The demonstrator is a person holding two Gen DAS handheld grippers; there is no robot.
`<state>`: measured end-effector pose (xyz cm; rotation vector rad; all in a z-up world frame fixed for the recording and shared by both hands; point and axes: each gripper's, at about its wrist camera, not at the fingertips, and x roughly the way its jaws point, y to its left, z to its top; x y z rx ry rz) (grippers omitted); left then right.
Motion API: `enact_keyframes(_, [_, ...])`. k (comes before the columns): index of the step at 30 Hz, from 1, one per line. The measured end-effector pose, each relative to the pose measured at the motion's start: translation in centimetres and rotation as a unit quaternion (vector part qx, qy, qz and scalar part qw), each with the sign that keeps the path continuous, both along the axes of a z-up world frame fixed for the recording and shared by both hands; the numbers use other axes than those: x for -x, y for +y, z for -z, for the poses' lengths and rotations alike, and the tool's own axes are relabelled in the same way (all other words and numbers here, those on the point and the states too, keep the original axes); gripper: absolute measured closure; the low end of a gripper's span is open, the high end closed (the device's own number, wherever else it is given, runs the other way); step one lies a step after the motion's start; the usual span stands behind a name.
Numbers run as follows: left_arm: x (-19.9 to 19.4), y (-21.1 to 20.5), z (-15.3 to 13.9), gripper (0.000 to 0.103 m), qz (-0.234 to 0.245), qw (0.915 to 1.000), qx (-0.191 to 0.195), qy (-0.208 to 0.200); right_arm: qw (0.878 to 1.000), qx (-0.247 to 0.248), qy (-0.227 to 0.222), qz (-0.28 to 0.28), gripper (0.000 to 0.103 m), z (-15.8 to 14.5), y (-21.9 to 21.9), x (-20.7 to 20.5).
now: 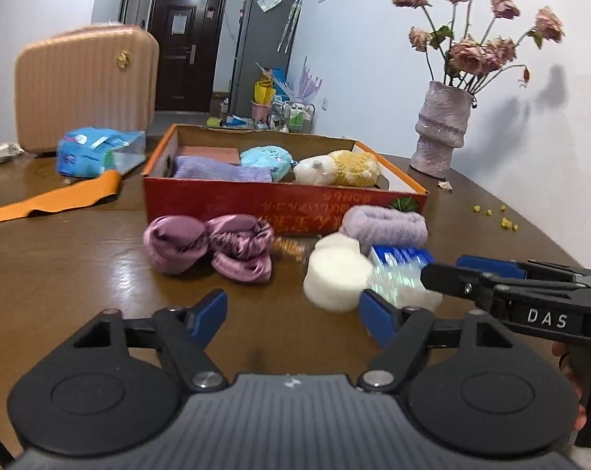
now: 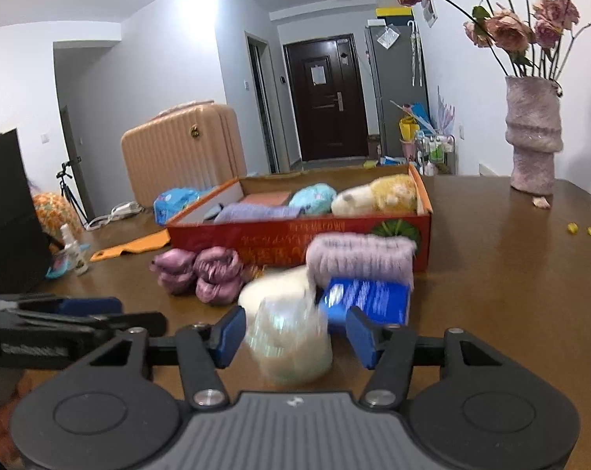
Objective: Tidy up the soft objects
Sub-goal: 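Close both grippers on the white foam cylinder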
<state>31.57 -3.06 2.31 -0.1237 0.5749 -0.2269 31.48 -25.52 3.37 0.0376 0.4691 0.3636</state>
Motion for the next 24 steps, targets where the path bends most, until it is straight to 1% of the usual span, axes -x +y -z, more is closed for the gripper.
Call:
enact_keyframes(2, [-2.2, -0.1, 0.3, 0.035, 0.012, 0.9994, 0.027, 0.019, 1.0, -0.006, 0.005, -0.007, 0.055, -0.4, -0.1, -1.9])
enact_keyframes(4, [-4.4, -0.3, 0.6, 0.039, 0.028, 0.9971, 0.058, 0.041, 0.999, -0.027, 0.028, -0.026, 0.062, -0.5, -0.3, -4.3])
enact_keyframes(6, [-6.3, -0.6, 1.1, 0.05, 0.039, 0.9941, 0.083, 0.058, 0.996, -0.046, 0.059, -0.044, 0.064, 0.0, -0.3, -6.9])
enact_keyframes(7, [-6.8, -0.6, 1.3, 0.053, 0.041, 0.9929, 0.092, 0.063, 0.995, -0.046, 0.072, -0.051, 0.065, 0.3, -0.2, -8.0])
enact_keyframes(8, [-7.4, -0.7, 1.6, 0.062, 0.043, 0.9918, 0.099, 0.067, 0.994, -0.04, 0.082, -0.057, 0.065, 0.6, 0.2, -8.8])
enact_keyframes(9, [-7.8, -0.7, 1.9, 0.066, 0.045, 0.9915, 0.1, 0.069, 0.994, -0.026, 0.09, -0.063, 0.066, 1.0, 0.6, -9.6])
enact_keyframes(11, [-8.2, -0.5, 2.5, 0.067, 0.044, 0.9906, 0.104, 0.077, 0.992, -0.003, 0.102, -0.069, 0.07, 1.8, 1.4, -10.4])
enact_keyframes(12, [-8.5, -0.3, 2.9, 0.07, 0.044, 0.9888, 0.112, 0.088, 0.992, 0.0, 0.107, -0.072, 0.074, 2.1, 1.7, -10.7])
enact_keyframes(14, [-8.9, 0.4, 3.5, 0.073, 0.047, 0.9834, 0.139, 0.107, 0.989, -0.013, 0.119, -0.082, 0.078, 2.6, 1.7, -11.1])
enact_keyframes(15, [-9.0, 0.6, 3.5, 0.075, 0.047, 0.9819, 0.147, 0.11, 0.988, -0.017, 0.123, -0.087, 0.084, 2.6, 1.7, -11.2])
enact_keyframes(16, [-9.0, 0.7, 3.4, 0.076, 0.048, 0.9813, 0.15, 0.111, 0.987, -0.025, 0.129, -0.092, 0.087, 2.6, 1.8, -11.3])
enact_keyframes(17, [-9.0, 0.8, 3.3, 0.079, 0.046, 0.9811, 0.153, 0.109, 0.987, -0.024, 0.131, -0.089, 0.088, 2.5, 1.9, -11.3])
enact_keyframes(19, [-8.5, 1.0, 2.5, 0.079, 0.043, 0.9815, 0.158, 0.099, 0.988, -0.02, 0.123, -0.089, 0.089, 1.9, 2.3, -11.0])
enact_keyframes(21, [-7.5, 1.5, 1.2, 0.079, 0.043, 0.9828, 0.161, 0.079, 0.99, -0.024, 0.104, -0.09, 0.089, 0.6, 2.6, -10.0])
enact_keyframes(24, [-5.1, 2.1, -1.4, 0.079, 0.046, 0.9855, 0.159, 0.039, 0.993, -0.032, 0.058, -0.098, 0.089, -2.0, 3.2, -7.5])
